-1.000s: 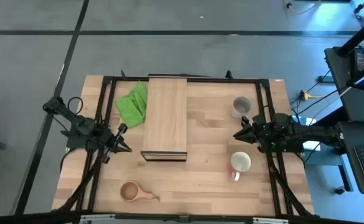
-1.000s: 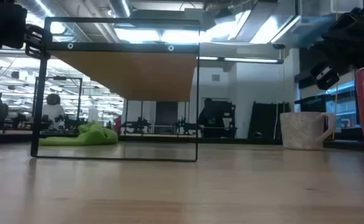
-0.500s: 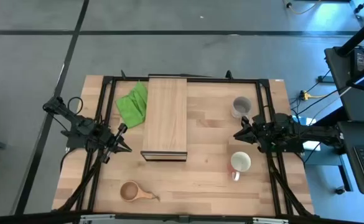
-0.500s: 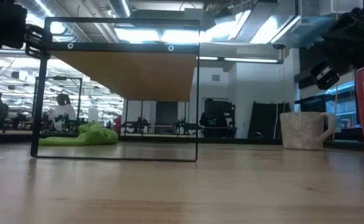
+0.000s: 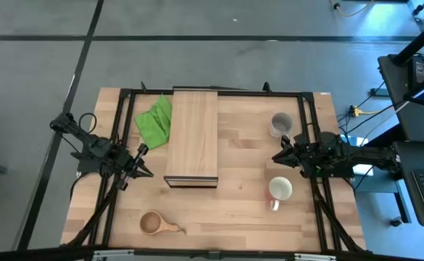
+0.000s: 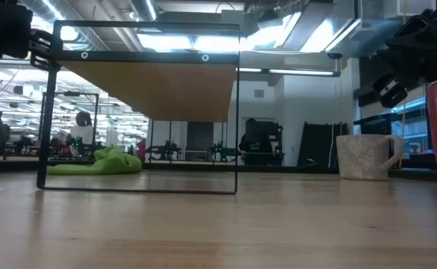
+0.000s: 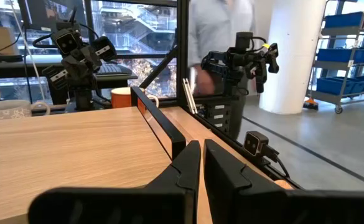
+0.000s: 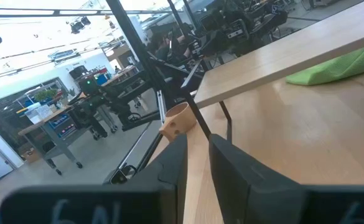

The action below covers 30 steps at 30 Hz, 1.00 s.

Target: Stack small to large cups/mugs on shelf

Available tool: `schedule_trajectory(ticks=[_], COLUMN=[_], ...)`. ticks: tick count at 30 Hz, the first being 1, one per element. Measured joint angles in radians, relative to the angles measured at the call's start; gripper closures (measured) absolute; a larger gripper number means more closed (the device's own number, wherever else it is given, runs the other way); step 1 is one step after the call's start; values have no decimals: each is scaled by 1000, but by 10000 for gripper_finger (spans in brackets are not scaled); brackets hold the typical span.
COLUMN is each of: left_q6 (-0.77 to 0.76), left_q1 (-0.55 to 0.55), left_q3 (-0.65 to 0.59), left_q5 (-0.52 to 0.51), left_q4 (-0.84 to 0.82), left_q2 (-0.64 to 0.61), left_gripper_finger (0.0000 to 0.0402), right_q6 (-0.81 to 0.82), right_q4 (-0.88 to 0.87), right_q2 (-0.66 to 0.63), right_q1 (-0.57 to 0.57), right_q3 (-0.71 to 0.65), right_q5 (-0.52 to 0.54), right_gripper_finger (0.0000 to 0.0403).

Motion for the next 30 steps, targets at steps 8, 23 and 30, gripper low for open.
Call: schedule_trajectory(ticks=[8,23,30], left_q6=[0,0,0], left_q1=[0,0,0], left_q3=[0,0,0], left_q5=[0,0,0], left_q4=[0,0,0], left_q2=[0,0,0], left_gripper_finger=[388,388,388], right_q6=[0,0,-1], right_q4=[0,0,2], right_q2=[0,0,0], right_q1=[0,0,0], right_q3=[0,0,0], right_q5=[0,0,18], right_gripper_finger=[334,334,334])
